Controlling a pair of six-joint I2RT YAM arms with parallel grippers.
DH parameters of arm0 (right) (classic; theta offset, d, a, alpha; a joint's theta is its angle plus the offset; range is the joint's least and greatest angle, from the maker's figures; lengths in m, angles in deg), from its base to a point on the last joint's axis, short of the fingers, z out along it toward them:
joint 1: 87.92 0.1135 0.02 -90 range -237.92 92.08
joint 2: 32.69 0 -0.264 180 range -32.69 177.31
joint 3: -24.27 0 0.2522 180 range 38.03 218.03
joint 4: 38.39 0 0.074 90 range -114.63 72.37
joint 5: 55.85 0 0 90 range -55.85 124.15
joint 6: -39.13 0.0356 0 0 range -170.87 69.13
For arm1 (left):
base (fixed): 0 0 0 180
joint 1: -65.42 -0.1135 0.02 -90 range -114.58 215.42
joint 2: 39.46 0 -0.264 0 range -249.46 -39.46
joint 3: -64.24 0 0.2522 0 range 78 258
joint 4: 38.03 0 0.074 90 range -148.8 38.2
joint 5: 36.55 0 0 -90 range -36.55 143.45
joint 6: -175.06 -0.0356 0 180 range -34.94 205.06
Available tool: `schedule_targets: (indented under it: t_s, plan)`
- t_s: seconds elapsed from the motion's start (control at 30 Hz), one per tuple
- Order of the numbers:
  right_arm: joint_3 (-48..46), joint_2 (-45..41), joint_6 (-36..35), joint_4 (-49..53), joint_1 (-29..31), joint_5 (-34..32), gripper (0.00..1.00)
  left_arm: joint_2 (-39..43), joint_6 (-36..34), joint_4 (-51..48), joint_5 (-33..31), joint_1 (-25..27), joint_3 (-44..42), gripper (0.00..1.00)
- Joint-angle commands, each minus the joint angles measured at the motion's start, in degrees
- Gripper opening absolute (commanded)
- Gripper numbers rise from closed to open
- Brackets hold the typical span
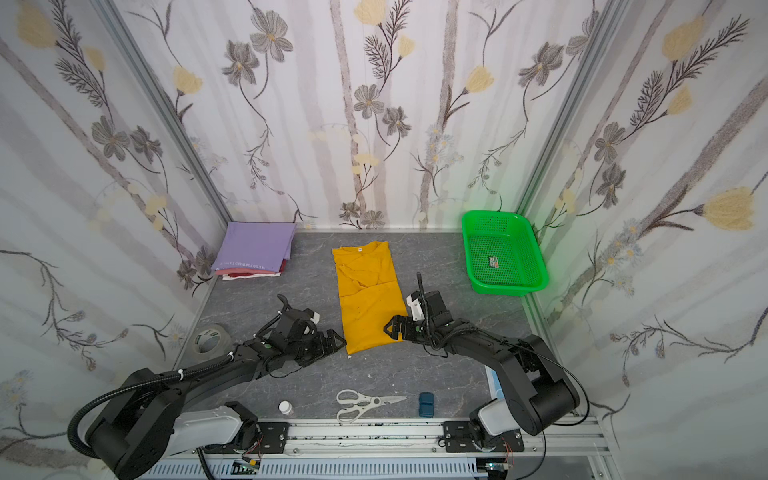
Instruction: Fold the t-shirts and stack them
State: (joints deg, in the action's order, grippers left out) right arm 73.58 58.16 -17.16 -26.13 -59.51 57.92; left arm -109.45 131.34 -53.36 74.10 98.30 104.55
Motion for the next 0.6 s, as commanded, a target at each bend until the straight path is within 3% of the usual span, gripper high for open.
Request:
schedule_targets:
  t_s: [0.0,0.1,0.27,0.57]
  plan:
    - [0.3,-2.4,-1.6,3.4,-0.8,-1.0,1.0,0.1,-1.5,-2.5,2.0,-0.1,1.4,0.93]
    - [-1.0,-2.5,-3.0,3.7,-2.7,-1.1,0.99,-1.6,-0.6,0.2,3.8,0.4,1.1,0.85]
    - [-2.3,0.1,-6.3,3.7,-6.0,-0.4,0.87,-5.9,0.4,3.4,4.8,1.3,1.4,0.72]
    - [-2.2,5.3,-10.1,3.2,-8.2,1.6,0.53,-11.9,2.0,7.1,3.8,3.1,2.4,0.55]
